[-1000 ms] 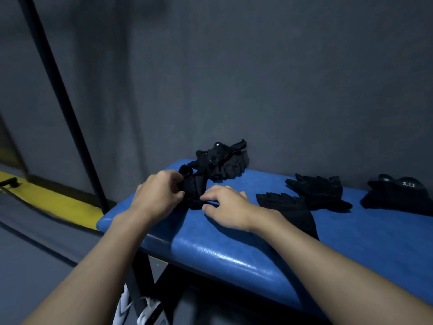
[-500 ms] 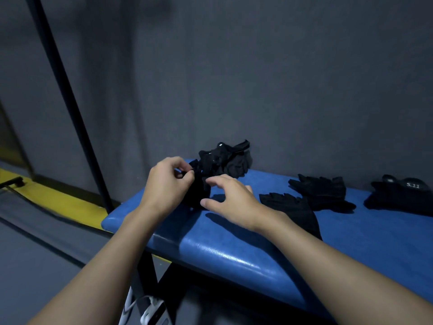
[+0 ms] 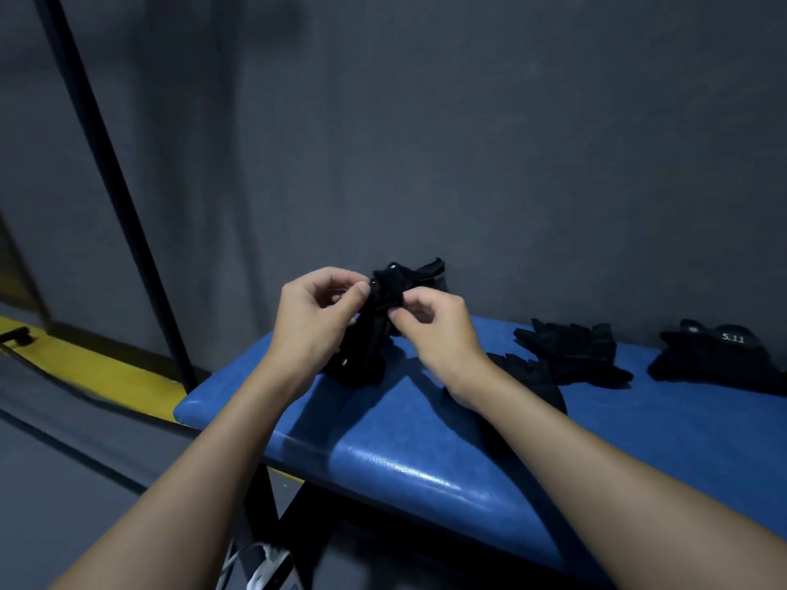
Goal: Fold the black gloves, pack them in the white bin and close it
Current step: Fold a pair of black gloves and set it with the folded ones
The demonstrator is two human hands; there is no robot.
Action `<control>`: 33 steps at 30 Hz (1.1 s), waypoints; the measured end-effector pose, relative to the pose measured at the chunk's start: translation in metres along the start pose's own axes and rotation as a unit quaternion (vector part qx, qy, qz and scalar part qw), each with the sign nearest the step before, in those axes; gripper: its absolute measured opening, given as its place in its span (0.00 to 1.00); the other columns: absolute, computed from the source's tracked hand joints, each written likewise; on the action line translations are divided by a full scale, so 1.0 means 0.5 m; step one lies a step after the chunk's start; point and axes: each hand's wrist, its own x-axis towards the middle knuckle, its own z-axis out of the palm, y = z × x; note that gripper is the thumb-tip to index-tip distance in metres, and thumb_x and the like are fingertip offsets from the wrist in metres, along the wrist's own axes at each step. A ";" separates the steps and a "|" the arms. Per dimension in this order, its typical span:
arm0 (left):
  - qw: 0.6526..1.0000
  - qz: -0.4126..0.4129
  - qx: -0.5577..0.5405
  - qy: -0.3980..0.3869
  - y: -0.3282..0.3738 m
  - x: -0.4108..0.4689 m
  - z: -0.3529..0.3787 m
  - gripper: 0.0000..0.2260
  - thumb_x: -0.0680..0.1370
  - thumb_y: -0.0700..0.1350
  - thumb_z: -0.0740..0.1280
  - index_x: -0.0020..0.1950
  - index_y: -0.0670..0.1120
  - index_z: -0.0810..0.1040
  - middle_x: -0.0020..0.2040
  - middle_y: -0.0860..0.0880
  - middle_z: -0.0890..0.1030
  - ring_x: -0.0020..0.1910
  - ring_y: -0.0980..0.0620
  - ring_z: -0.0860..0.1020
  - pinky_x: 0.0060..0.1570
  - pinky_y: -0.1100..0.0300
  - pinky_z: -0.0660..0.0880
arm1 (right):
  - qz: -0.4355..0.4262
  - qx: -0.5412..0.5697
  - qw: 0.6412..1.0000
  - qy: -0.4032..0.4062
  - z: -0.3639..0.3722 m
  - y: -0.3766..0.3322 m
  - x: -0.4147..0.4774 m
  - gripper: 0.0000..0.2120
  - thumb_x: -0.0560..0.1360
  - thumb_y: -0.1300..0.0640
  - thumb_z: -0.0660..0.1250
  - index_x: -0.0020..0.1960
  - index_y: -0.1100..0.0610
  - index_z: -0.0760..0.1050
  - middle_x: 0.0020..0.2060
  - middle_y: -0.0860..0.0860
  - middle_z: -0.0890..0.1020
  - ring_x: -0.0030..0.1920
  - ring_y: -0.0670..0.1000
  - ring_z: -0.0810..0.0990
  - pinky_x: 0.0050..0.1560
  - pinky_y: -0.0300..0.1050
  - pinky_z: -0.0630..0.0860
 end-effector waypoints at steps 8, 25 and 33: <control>0.999 -0.017 0.039 -0.027 -0.017 0.008 0.010 0.23 0.75 0.41 0.73 0.68 0.53 0.73 0.61 0.52 0.79 0.59 0.59 0.78 0.59 0.63 0.75 | 0.083 0.121 0.989 0.033 -0.039 -0.032 -0.003 0.09 0.81 0.61 0.61 0.43 0.57 0.75 0.38 0.56 0.83 0.43 0.55 0.82 0.49 0.56 0.83; 0.994 -0.029 -0.062 -0.087 0.042 -0.017 0.182 0.02 0.77 0.39 0.71 0.45 0.40 0.83 0.39 0.47 0.84 0.30 0.60 0.77 0.30 0.68 0.71 | 0.102 0.055 0.993 0.002 -0.237 -0.045 -0.085 0.08 0.80 0.59 0.64 0.58 0.58 0.77 0.49 0.54 0.86 0.51 0.52 0.85 0.50 0.46 0.81; 0.969 -0.062 -0.038 -0.234 0.028 -0.024 0.220 0.03 0.80 0.45 0.68 0.49 0.51 0.74 0.46 0.48 0.83 0.49 0.50 0.83 0.54 0.50 0.77 | 0.085 0.042 0.993 0.076 -0.315 -0.018 -0.103 0.08 0.79 0.68 0.63 0.56 0.61 0.77 0.47 0.57 0.86 0.47 0.53 0.85 0.50 0.49 0.81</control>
